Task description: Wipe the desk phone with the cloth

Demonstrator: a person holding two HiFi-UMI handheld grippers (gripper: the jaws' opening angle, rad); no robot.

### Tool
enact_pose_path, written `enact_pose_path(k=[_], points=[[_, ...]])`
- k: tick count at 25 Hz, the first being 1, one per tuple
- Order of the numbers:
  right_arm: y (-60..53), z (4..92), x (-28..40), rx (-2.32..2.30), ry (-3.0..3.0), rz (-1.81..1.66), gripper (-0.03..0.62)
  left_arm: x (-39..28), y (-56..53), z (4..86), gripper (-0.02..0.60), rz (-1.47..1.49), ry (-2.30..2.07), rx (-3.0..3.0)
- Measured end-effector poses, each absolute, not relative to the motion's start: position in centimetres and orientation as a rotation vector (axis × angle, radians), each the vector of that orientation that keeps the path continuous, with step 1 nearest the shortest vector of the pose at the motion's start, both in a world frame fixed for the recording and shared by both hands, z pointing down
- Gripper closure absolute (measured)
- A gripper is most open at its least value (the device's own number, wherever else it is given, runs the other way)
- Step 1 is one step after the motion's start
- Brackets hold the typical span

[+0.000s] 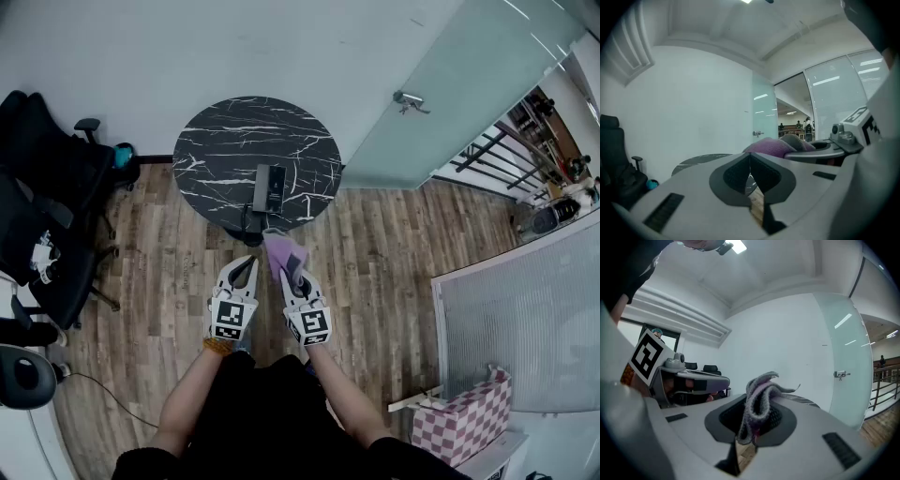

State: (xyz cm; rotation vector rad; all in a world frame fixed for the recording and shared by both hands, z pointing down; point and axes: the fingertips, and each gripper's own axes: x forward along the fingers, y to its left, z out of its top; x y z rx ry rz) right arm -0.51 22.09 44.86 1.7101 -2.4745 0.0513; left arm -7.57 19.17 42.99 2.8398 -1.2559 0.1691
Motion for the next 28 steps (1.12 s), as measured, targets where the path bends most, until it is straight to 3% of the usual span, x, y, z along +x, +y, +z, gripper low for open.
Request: enact_pose_path(k=[17,28], points=[[6.0,45.1,2.6,1.601,-2.519,0.07,0.539,-6.0,4.9,43.3,0.568,0.205,-1.274,2.843],[-5.6,48.0,5.1,1.401,-2.569,0.12,0.539,-3.0,-3.7,45.9,0.568,0.4,-1.209,2.798]])
